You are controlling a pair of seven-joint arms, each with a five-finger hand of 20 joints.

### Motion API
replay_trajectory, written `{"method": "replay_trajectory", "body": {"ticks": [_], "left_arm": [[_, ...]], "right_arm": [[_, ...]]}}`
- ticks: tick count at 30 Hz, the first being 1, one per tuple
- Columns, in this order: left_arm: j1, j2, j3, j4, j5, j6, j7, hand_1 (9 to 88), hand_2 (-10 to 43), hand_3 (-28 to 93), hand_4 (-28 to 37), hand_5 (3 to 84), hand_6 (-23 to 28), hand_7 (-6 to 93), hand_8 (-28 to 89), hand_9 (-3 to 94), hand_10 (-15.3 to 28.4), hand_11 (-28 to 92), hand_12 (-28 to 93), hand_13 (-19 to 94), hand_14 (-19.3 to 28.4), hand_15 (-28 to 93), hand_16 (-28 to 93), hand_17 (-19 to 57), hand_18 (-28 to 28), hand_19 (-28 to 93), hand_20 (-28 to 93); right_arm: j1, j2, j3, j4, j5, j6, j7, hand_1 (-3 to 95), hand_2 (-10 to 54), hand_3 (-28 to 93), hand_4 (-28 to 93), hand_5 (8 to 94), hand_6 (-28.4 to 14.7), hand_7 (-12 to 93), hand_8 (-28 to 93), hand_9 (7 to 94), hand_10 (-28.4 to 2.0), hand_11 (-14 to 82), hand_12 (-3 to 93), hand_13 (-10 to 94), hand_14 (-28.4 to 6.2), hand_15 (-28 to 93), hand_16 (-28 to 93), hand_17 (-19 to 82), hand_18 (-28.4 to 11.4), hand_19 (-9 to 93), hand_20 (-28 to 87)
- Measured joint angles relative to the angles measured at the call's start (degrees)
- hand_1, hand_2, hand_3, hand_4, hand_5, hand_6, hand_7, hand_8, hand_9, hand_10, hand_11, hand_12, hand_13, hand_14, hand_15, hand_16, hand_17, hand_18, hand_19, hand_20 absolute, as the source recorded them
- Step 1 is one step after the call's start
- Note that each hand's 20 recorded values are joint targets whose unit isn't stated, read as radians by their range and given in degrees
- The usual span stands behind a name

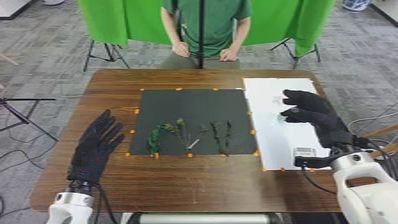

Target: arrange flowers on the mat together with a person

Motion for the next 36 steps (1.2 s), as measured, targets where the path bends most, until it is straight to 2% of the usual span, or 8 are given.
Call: {"method": "replay_trajectory", "body": {"ticks": [5, 12, 17, 20, 26, 32, 34, 36], "left_arm": [[0.1, 0.00, 0.00, -0.02, 0.03, 0.00, 0.04, 30.7, -7.0, 67, -25.1, 26.1, 2.4, 19.9, -11, 17.1, 9.0, 17, 15, 17, 11.3, 12, 7, -11.0, 19.8, 37, 7], [0.1, 0.00, 0.17, -0.02, 0.02, 0.01, 0.01, 30.6, -7.1, 67, -25.1, 26.5, 2.5, 19.9, -11, 17.3, 9.1, 17, 15, 17, 11.5, 13, 7, -10.9, 19.8, 38, 7], [-0.1, 0.00, 0.25, 0.03, 0.02, -0.02, -0.08, 30.6, -7.0, 67, -25.2, 26.6, 2.6, 19.9, -11, 17.4, 9.1, 17, 15, 17, 11.5, 13, 7, -10.9, 19.9, 38, 7], [-0.3, 0.00, 0.25, 0.05, 0.04, -0.11, -0.29, 30.6, -6.9, 67, -25.2, 26.6, 2.6, 19.8, -11, 17.4, 9.1, 17, 15, 17, 11.6, 13, 7, -10.9, 19.9, 38, 7], [-0.2, 0.00, 0.25, 0.04, 0.04, -0.10, -0.31, 30.6, -6.9, 67, -25.2, 26.7, 2.6, 19.9, -11, 17.4, 9.1, 17, 15, 17, 11.6, 13, 7, -10.8, 19.9, 38, 7], [-0.2, 0.01, 0.25, 0.02, 0.04, -0.10, -0.30, 30.6, -7.0, 67, -25.2, 26.7, 2.6, 19.8, -11, 17.4, 9.2, 17, 15, 17, 11.6, 13, 7, -10.9, 20.0, 38, 7], [-0.2, 0.04, 0.25, 0.02, 0.04, -0.10, -0.30, 30.6, -7.0, 67, -25.2, 26.8, 2.6, 19.7, -11, 17.4, 9.2, 17, 15, 17, 11.6, 13, 7, -10.8, 20.0, 38, 7], [-0.2, 0.04, 0.25, 0.02, 0.04, -0.10, -0.30, 30.6, -6.9, 67, -25.2, 26.8, 2.7, 19.7, -11, 17.4, 9.2, 17, 15, 17, 11.6, 13, 7, -10.8, 20.0, 38, 7]], "right_arm": [[4.2, 5.5, -2.4, 4.9, -15.8, 1.2, -0.2, 34.3, -9.5, 85, -28, 36.8, -0.6, 32, -18, 35.0, -7.5, 24.5, 22.3, 44, -10.7, 73, 17, 21, -18.8, 78, 41], [11.3, 12.0, -8.9, 11.3, -33.0, 0.4, 2.9, 37.3, -9.5, 82, -28, 38.0, -0.2, 33, -19, 37.3, -6.7, 25.6, 21.2, 48, -10.7, 75, 16, 25, -17.9, 82, 42], [15.7, 13.5, -14.1, 13.2, -48.4, -7.9, 9.2, 38.2, -9.5, 82, -28, 40.0, 0.5, 33, -20, 39.3, -6.3, 25.8, 20.2, 50, -10.4, 76, 16, 26, -17.4, 84, 42], [19.0, 14.2, -18.8, 15.9, -54.7, -9.7, 11.1, 38.8, -9.5, 82, -28, 41.1, 0.3, 32, -20, 40.2, -6.1, 25.4, 19.6, 51, -10.1, 76, 16, 26, -17.4, 84, 41], [24.4, 14.4, -24.8, 20.5, -57.4, -9.4, 12.9, 39.8, -9.5, 83, -28, 41.9, 0.3, 33, -19, 41.0, -6.5, 26.4, 19.9, 51, -9.7, 76, 16, 27, -17.2, 85, 41], [27.4, 14.4, -27.6, 22.0, -58.2, -7.8, 15.0, 43.7, -9.5, 84, -28, 44.4, 0.7, 38, -20, 42.9, -9.0, 35.9, 22.7, 57, -8.1, 75, 21, 29, -16.7, 88, 40], [28.3, 14.4, -28.8, 22.5, -59.1, -7.7, 15.9, 45.9, -9.5, 83, -28, 47.3, 1.3, 40, -21, 47.8, -9.4, 39.4, 23.4, 60, -7.3, 73, 26, 31, -16.8, 89, 40], [28.8, 14.4, -29.2, 22.9, -59.5, -7.9, 16.0, 47.4, -9.5, 81, -28, 49.2, 1.8, 42, -17, 53.5, -8.8, 35.6, 28.6, 63, -6.9, 72, 27, 32, -16.9, 90, 40]]}}
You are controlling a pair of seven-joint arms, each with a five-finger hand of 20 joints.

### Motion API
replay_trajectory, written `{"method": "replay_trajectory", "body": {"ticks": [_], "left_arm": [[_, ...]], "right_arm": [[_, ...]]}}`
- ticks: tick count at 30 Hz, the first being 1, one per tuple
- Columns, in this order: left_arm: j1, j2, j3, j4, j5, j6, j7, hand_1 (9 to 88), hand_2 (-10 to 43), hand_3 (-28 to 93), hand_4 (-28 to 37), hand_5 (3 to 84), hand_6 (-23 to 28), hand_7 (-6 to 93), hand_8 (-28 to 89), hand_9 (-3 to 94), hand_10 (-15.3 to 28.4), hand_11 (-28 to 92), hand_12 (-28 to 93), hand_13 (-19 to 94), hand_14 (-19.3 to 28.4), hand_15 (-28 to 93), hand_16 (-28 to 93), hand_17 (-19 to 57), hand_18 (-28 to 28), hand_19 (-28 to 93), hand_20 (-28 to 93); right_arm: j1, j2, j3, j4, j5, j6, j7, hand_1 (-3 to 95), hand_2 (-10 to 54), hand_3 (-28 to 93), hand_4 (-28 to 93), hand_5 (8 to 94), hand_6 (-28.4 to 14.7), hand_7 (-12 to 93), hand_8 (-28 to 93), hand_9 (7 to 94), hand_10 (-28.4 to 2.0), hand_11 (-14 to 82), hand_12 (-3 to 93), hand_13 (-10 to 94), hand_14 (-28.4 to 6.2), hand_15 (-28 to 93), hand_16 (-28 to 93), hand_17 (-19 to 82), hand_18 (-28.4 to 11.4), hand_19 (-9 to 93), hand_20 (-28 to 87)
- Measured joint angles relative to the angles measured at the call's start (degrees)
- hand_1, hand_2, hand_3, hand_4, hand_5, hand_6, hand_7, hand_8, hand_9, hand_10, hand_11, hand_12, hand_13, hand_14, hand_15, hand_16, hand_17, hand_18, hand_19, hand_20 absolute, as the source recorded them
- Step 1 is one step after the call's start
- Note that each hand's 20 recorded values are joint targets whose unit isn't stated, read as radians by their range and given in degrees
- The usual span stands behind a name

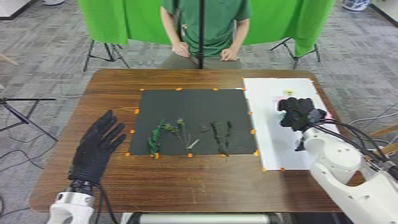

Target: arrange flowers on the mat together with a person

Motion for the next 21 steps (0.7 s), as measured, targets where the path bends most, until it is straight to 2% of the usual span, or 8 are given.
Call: {"method": "replay_trajectory", "body": {"ticks": [1, 3, 6, 10, 13, 17, 21], "left_arm": [[0.0, 0.00, 0.00, 0.00, 0.00, 0.00, 0.00, 30.6, -6.9, 67, -25.2, 26.8, 2.7, 19.7, -11, 17.5, 9.2, 17, 15, 17, 11.6, 13, 7, -10.8, 20.0, 38, 7], [0.0, 0.00, 0.00, 0.00, -0.01, 0.00, 0.00, 30.5, -6.9, 67, -25.2, 26.8, 2.7, 19.7, -11, 17.5, 9.2, 17, 15, 17, 11.6, 14, 7, -10.9, 20.0, 38, 7], [0.0, 0.00, -0.03, 0.00, -0.03, 0.00, 0.00, 30.6, -6.7, 67, -25.3, 26.8, 2.7, 19.6, -11, 17.5, 9.2, 17, 15, 17, 11.7, 14, 7, -10.9, 20.0, 38, 7], [0.1, 0.48, -0.16, -0.04, -0.15, 0.06, 0.12, 30.5, -6.7, 67, -25.3, 26.8, 2.6, 19.7, -11, 17.6, 9.3, 17, 15, 17, 11.7, 14, 7, -10.9, 20.0, 38, 7], [0.4, 1.33, -0.60, -0.23, -0.27, 0.18, 0.29, 30.5, -6.6, 67, -25.3, 26.8, 2.6, 19.7, -11, 17.6, 9.3, 17, 15, 17, 11.7, 14, 7, -10.9, 20.0, 38, 7], [1.4, 3.11, -2.05, -0.90, -0.53, 0.79, 0.46, 30.4, -6.6, 67, -25.4, 26.9, 2.7, 19.6, -11, 17.6, 9.3, 17, 15, 17, 11.8, 14, 7, -10.9, 20.0, 38, 7], [3.0, 5.37, -4.25, -1.65, -0.86, 1.90, 0.58, 30.3, -6.7, 67, -25.4, 26.8, 2.7, 19.6, -11, 17.6, 9.3, 17, 15, 17, 11.8, 14, 7, -10.8, 20.0, 38, 7]], "right_arm": [[0.1, 0.0, 0.0, 0.2, 0.0, -0.1, 0.0, 50.4, -9.5, 77, -28, 51.2, 1.3, 47, -8, 62.7, -7.6, 25.4, 39.4, 66, -6.4, 71, 26, 34, -17.0, 90, 40], [0.2, 0.0, 0.0, 0.7, 0.0, -0.1, -0.2, 52.3, -9.5, 76, -28, 55.5, 1.5, 52, -3, 69.4, -6.9, 24.0, 44.3, 69, -6.1, 71, 26, 37, -16.8, 91, 40], [0.2, 0.0, -0.2, 1.5, -0.2, 0.3, -0.7, 54.9, -9.5, 76, -28, 64.4, 2.7, 52, -1, 79.5, -5.5, 22.7, 48.8, 74, -5.3, 70, 25, 40, -16.5, 92, 42], [0.2, 0.0, -0.4, 2.2, -0.2, 2.9, -2.0, 54.9, -9.5, 78, -28, 69.4, 2.1, 50, -3, 83.5, -5.0, 21.3, 48.1, 77, -4.8, 69, 25, 43, -16.7, 93, 43], [0.0, 0.0, -0.5, 2.2, 0.4, 6.2, -2.8, 54.5, -9.5, 80, -28, 70.4, 2.0, 50, -3, 84.6, -4.9, 20.2, 47.9, 78, -4.8, 69, 26, 44, -17.0, 93, 44], [0.7, 0.0, -2.8, 1.7, 2.3, 12.6, -3.6, 53.1, -9.5, 82, -27, 71.5, 1.9, 48, -3, 85.9, -4.9, 18.7, 47.6, 79, -4.6, 69, 26, 44, -16.9, 93, 45], [5.8, -0.8, -10.4, 1.9, 5.8, 20.2, -5.6, 51.6, -9.5, 82, -24, 74.0, 2.4, 46, -3, 88.5, -5.0, 15.8, 45.6, 80, -4.6, 68, 27, 44, -17.2, 93, 46]]}}
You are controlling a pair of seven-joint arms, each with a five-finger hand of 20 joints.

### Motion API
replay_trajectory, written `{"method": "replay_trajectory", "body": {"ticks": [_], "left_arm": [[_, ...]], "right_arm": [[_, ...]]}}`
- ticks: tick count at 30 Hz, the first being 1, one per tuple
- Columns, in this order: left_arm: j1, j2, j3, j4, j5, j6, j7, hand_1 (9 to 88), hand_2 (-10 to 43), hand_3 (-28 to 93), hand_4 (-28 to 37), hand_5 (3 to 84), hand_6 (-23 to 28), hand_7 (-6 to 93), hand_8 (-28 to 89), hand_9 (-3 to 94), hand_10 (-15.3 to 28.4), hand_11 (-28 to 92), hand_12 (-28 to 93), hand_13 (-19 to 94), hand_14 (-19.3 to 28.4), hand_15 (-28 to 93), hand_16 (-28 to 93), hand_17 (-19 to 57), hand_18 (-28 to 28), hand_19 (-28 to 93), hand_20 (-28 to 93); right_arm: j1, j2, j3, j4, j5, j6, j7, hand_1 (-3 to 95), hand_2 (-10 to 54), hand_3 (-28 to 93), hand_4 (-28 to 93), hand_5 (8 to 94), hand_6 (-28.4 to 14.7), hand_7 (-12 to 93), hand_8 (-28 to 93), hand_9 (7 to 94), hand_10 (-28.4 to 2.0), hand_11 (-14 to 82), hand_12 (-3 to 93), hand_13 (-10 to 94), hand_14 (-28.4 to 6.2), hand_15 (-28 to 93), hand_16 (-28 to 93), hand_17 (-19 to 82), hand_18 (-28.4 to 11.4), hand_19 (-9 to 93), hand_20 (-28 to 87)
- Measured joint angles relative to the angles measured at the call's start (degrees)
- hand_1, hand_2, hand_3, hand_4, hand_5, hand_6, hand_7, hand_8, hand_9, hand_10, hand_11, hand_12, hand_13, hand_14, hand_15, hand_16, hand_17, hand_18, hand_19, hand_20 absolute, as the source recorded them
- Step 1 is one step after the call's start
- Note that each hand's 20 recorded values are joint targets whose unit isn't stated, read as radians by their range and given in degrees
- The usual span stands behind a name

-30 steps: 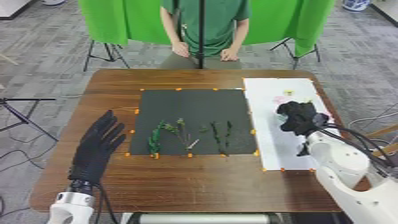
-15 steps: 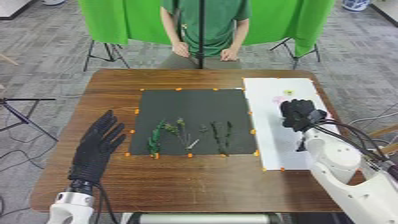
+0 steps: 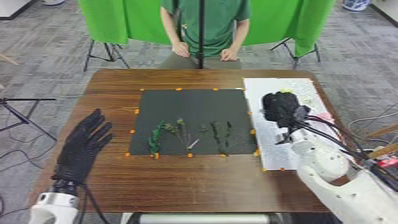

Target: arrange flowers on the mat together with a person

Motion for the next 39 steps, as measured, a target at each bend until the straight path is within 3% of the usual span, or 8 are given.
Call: {"method": "replay_trajectory", "body": {"ticks": [4, 7, 11, 16, 23, 28, 33, 39], "left_arm": [[0.8, 1.99, -1.14, -0.01, -0.36, 0.95, -0.01, 30.2, -6.6, 67, -25.6, 26.9, 2.7, 19.5, -11, 17.6, 9.3, 17, 15, 17, 11.8, 14, 7, -10.8, 20.0, 38, 7], [0.7, 2.86, -1.16, 0.23, -0.47, 1.19, -0.06, 30.2, -6.5, 67, -25.6, 26.8, 2.6, 19.6, -11, 17.5, 9.3, 17, 15, 17, 11.7, 14, 7, -10.8, 20.0, 38, 7], [-0.3, 3.40, -0.47, 1.13, -0.48, 1.18, -0.16, 30.2, -6.4, 67, -25.5, 26.7, 2.5, 19.6, -11, 17.5, 9.2, 17, 15, 17, 11.7, 14, 6, -10.8, 20.0, 38, 7], [-2.1, 4.40, 1.07, 1.86, -0.49, 1.60, -0.12, 30.1, -6.3, 67, -25.6, 26.6, 2.5, 19.7, -11, 17.3, 9.2, 17, 15, 17, 11.6, 14, 6, -10.9, 20.0, 38, 7], [-3.0, 5.95, 1.92, 1.87, -0.32, 1.91, -0.41, 30.1, -6.2, 67, -25.6, 26.4, 2.4, 19.7, -11, 17.3, 9.1, 17, 15, 17, 11.6, 14, 7, -10.9, 20.0, 38, 7], [-4.2, 6.69, 2.90, 2.20, -1.34, 1.66, -0.61, 30.1, -6.3, 67, -25.6, 26.4, 2.5, 19.6, -11, 17.3, 9.1, 17, 15, 17, 11.6, 14, 7, -10.9, 20.0, 38, 7], [-5.2, 7.06, 3.37, 2.38, -1.40, 1.30, -1.09, 30.0, -6.3, 67, -25.6, 26.3, 2.4, 19.7, -11, 17.3, 9.2, 17, 15, 17, 11.6, 14, 7, -10.9, 20.0, 38, 7], [-6.1, 7.13, 3.81, 2.79, -1.88, 0.81, -1.40, 30.0, -6.3, 67, -25.6, 26.3, 2.4, 19.6, -11, 17.3, 9.2, 17, 15, 17, 11.7, 14, 7, -10.9, 20.0, 38, 7]], "right_arm": [[8.1, -4.3, -7.2, 2.2, 3.8, 2.7, -8.3, 51.1, -9.5, 82, -23, 74.5, 2.2, 45, -3, 89.0, -4.9, 14.4, 45.8, 80, -4.7, 67, 27, 44, -17.2, 93, 46], [13.8, -10.0, -10.3, 4.8, 4.1, -1.2, -15.3, 51.1, -9.5, 82, -23, 74.8, 2.2, 44, -3, 89.0, -4.8, 13.8, 45.8, 80, -4.8, 67, 28, 44, -17.2, 93, 46], [20.3, -17.4, -15.6, 7.4, 1.2, -8.5, -19.4, 51.8, -9.5, 81, -24, 75.1, 2.2, 43, -4, 89.2, -4.9, 13.2, 45.4, 80, -4.9, 67, 28, 44, -17.2, 93, 46], [22.9, -25.1, -19.6, 9.5, -6.6, -9.8, -23.0, 52.6, -9.5, 81, -25, 75.8, 2.4, 42, -5, 89.8, -5.3, 11.7, 43.7, 80, -4.8, 67, 28, 44, -17.3, 93, 46], [22.9, -31.0, -24.4, 13.0, -10.4, -9.8, -24.4, 53.1, -9.5, 80, -27, 76.4, 2.9, 40, -6, 90.4, -5.8, 10.3, 42.3, 80, -4.9, 67, 28, 44, -17.3, 93, 46], [21.3, -34.2, -23.5, 16.4, -16.4, -9.5, -24.4, 53.3, -9.5, 80, -27, 76.5, 3.3, 39, -5, 90.5, -5.8, 10.0, 41.9, 79, -5.0, 67, 28, 44, -17.4, 93, 46], [20.5, -35.2, -23.5, 18.0, -17.9, -8.4, -23.7, 52.7, -9.5, 80, -28, 75.4, 3.4, 39, -4, 89.5, -5.5, 9.4, 41.8, 78, -5.1, 68, 28, 43, -17.2, 93, 46], [19.7, -36.0, -22.3, 18.8, -19.5, -8.9, -23.2, 43.7, -9.5, 79, -28, 65.7, 1.3, 40, -5, 78.9, -6.6, 15.6, 37.2, 71, -6.5, 71, 27, 38, -17.1, 92, 46]]}}
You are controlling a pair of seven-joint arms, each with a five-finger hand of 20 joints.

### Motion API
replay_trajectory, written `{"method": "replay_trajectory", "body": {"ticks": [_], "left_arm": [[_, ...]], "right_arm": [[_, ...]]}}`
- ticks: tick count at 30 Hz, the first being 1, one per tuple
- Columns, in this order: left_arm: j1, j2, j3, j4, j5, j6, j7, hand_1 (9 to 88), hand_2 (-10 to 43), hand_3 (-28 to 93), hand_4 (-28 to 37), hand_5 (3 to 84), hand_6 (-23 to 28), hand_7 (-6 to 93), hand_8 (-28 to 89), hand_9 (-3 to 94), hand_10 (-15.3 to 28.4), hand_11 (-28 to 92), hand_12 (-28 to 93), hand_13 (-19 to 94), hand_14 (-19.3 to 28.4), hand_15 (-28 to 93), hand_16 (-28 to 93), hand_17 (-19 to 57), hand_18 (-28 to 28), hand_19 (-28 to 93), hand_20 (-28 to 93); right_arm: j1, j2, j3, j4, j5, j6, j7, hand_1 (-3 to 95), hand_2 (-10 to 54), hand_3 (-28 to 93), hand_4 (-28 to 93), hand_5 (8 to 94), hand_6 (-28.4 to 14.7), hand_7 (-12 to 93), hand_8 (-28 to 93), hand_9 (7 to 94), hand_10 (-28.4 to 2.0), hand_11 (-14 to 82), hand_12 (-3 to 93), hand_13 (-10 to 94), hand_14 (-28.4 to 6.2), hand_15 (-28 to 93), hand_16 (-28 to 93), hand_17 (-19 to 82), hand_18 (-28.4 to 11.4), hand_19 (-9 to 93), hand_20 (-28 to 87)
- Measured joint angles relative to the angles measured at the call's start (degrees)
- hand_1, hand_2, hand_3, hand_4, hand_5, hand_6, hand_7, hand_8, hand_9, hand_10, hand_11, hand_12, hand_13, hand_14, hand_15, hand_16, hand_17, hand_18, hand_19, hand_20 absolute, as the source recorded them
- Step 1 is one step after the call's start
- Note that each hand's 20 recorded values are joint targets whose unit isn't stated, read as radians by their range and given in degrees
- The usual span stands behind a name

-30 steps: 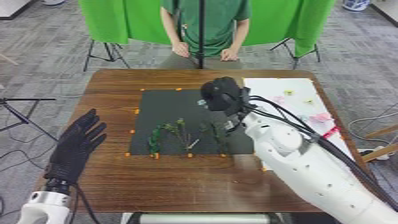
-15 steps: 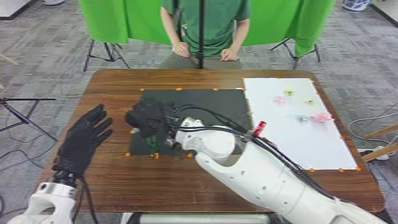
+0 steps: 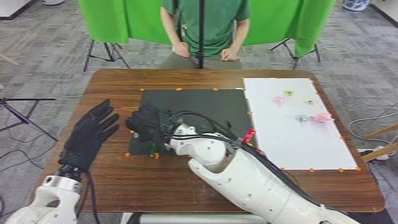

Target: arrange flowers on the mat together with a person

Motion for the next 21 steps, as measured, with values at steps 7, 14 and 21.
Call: {"method": "replay_trajectory", "body": {"ticks": [7, 14, 21], "left_arm": [[-0.4, 0.00, 0.18, 0.24, -0.35, -0.42, -0.17, 30.0, -6.3, 67, -25.6, 26.2, 2.5, 19.6, -11, 17.2, 9.2, 17, 15, 17, 11.6, 14, 7, -10.9, 20.0, 38, 7], [-0.7, -0.03, 0.37, 0.33, -0.35, -0.58, -0.22, 30.0, -6.3, 67, -25.7, 26.2, 2.5, 19.5, -11, 17.2, 9.2, 17, 15, 17, 11.6, 14, 7, -11.0, 20.0, 38, 7], [-0.1, -0.24, 0.23, 0.11, -0.35, -0.50, 0.16, 29.9, -6.2, 67, -25.7, 26.2, 2.5, 19.5, -11, 17.2, 9.2, 17, 15, 17, 11.6, 14, 7, -11.0, 20.0, 38, 7]], "right_arm": [[-0.3, 0.0, -0.1, -0.1, -1.1, -1.6, 4.2, 39.0, -9.5, 81, -28, 63.0, 0.5, 36, -3, 72.1, -8.7, 24.7, 28.9, 68, -7.5, 71, 26, 36, -17.4, 91, 46], [-0.3, 0.3, -0.4, -0.5, -1.1, -1.9, 5.5, 35.7, -9.5, 83, -28, 62.2, 0.3, 32, -7, 69.3, -9.7, 28.1, 24.0, 67, -7.9, 72, 26, 35, -17.6, 90, 47], [-0.4, 1.4, -1.0, -4.5, 3.2, -4.1, 7.6, 26.7, -2.4, 82, -25, 56.7, -2.0, 29, -15, 61.8, -11.7, 28.2, 23.8, 61, -11.1, 70, 24, 32, -18.7, 88, 46]]}}
